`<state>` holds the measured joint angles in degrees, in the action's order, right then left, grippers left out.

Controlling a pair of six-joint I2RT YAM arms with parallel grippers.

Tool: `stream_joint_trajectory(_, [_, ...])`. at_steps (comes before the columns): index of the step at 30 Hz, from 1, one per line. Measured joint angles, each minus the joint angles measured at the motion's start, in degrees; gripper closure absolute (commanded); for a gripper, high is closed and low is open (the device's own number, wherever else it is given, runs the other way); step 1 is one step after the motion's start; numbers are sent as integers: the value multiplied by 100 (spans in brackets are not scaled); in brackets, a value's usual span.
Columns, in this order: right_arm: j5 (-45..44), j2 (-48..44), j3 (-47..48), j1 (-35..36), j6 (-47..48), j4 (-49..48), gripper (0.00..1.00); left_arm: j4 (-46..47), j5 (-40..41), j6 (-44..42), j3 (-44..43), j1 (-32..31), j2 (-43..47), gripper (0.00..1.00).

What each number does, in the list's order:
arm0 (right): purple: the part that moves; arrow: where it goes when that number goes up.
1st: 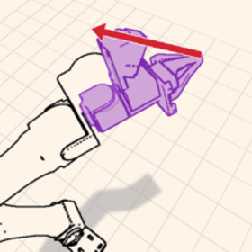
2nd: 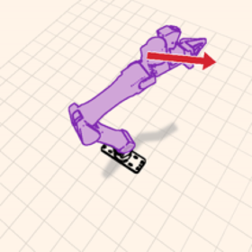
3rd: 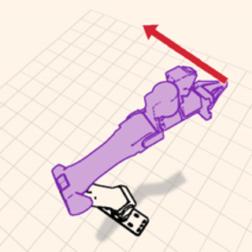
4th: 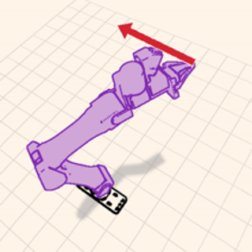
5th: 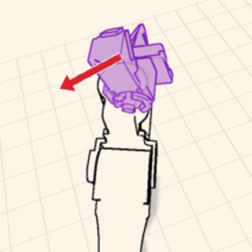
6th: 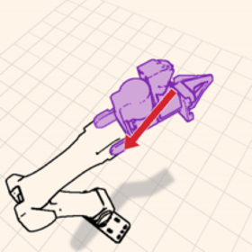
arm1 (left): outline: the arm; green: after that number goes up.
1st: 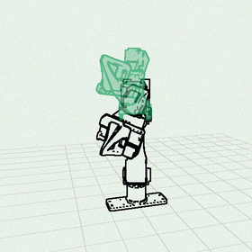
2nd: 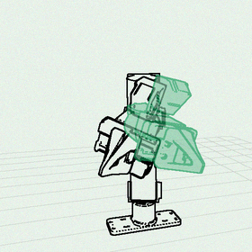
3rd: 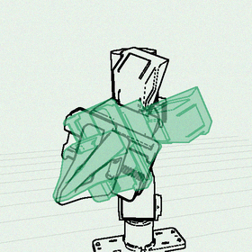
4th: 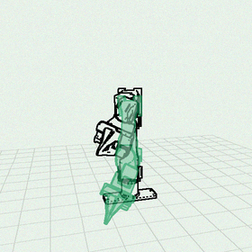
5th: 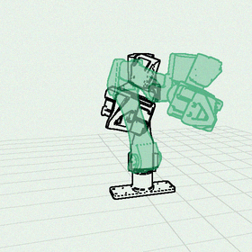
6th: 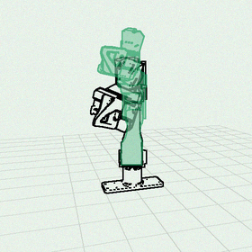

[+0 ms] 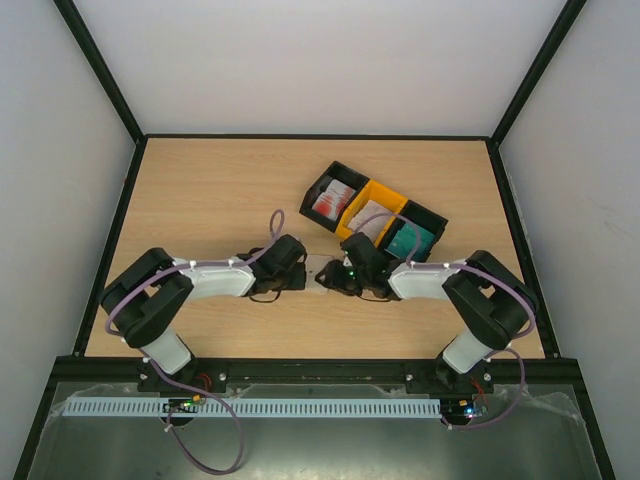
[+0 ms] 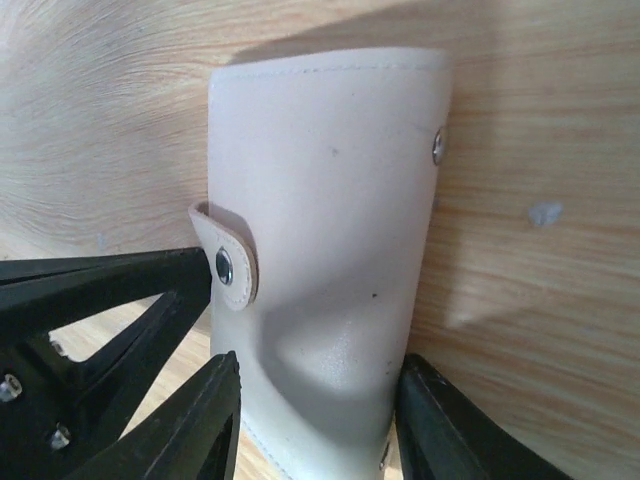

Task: Put the credit cards into the card holder
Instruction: Open the card holder at the center of the board.

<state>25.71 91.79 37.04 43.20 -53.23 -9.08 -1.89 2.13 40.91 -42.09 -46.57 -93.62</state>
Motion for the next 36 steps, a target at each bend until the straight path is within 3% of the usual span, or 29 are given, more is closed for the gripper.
stream_joint_trajectory(13, [396, 0, -540, 7, -887, -1563, 60, 455, -326, 0, 243, 184, 66, 96])
stream_joint_trajectory(15, [389, 0, -544, 11, -986, -1751, 66, 481, -365, 0, 258, 201, 66, 96])
stream_joint_trajectory(20, [210, 0, -540, 26, -1027, -1794, 94, 503, -420, 2, 278, 229, 87, 95])
stream_joint_trajectory(24, [-4, 0, -459, 33, -870, -1502, 98, 313, -417, 13, 280, 229, 199, 92])
stream_joint_trajectory(27, [-170, -9, -278, 39, -662, -1139, 98, -61, -407, 28, 284, 229, 452, 82])
stream_joint_trajectory(31, [-391, -90, 4, 79, -356, -636, 98, -332, -431, 85, 177, 229, 988, 57])
stream_joint_trajectory(36, [-527, -153, 199, 225, -103, -267, 98, -345, -612, 35, -221, 243, 1075, 52])
